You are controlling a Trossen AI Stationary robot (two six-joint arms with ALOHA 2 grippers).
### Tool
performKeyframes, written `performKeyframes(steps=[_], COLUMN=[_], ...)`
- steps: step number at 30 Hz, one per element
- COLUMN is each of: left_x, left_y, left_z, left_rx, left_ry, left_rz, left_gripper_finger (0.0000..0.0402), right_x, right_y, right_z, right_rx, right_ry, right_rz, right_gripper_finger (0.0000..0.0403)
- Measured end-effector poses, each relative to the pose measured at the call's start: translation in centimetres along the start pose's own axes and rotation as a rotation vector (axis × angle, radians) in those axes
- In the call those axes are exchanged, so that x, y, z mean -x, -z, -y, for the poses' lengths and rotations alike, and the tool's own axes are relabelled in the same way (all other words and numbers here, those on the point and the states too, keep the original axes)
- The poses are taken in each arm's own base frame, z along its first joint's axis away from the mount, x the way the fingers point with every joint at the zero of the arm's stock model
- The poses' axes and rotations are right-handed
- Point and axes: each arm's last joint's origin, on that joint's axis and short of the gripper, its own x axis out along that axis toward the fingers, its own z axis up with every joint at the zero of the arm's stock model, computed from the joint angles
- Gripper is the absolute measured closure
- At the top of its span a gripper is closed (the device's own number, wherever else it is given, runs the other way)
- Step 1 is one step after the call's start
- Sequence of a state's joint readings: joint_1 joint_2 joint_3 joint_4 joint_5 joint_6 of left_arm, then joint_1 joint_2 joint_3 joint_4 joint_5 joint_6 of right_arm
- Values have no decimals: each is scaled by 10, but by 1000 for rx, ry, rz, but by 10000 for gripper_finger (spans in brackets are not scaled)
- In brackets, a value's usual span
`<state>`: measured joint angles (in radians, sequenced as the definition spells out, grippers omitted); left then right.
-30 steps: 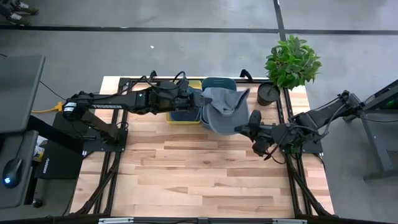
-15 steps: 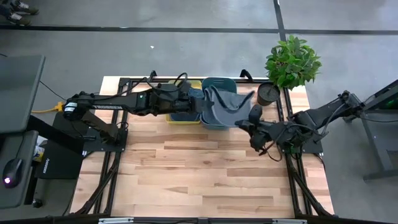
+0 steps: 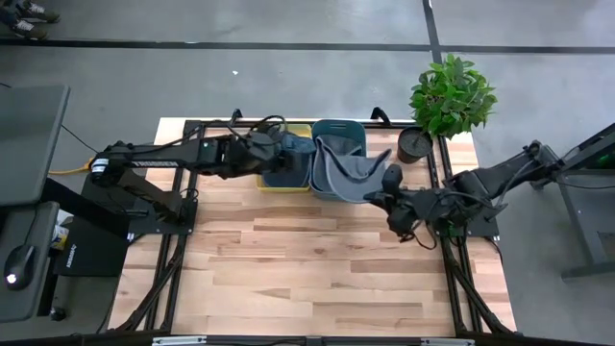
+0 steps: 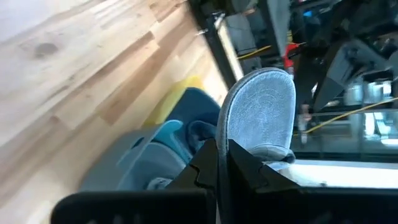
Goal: Pick & Place hat
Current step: Put the grey cap into the grey bin
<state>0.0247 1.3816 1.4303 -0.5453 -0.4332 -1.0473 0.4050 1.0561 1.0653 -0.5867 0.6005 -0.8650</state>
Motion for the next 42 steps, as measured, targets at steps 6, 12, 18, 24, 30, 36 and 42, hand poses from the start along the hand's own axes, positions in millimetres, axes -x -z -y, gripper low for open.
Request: performKeyframes(steps=[6,12,18,24,30,36,42], left_x=[3,2,-2,-9,-14,-21,-24], left_y=[12,14,25,41,61,83,95], left_z=[-9,-14,-27,-45,-70,-95,-128], left_rx=[-75,-98,-136,-100,-66,-31,0], left_ry=[-99,-131,-105,-9,179,397,537], left_rz=[-79,-104,-148,-149,-148,-122,-68], left_gripper_finger=[173,173,173,173,172,172,172], right_x=[-13,-35,-54,-61,-67,-75,-84], right_y=[10,20,31,46,62,73,79], right_z=[6,11,17,30,40,47,50], right_rx=[-53,-63,-38,-35,-66,-76,-107], right_ry=[-48,-88,-100,-74,-74,-70,-77], right_rz=[-10,-41,-73,-73,-51,-36,-4], right_gripper_finger=[397,397,397,397,397,397,397])
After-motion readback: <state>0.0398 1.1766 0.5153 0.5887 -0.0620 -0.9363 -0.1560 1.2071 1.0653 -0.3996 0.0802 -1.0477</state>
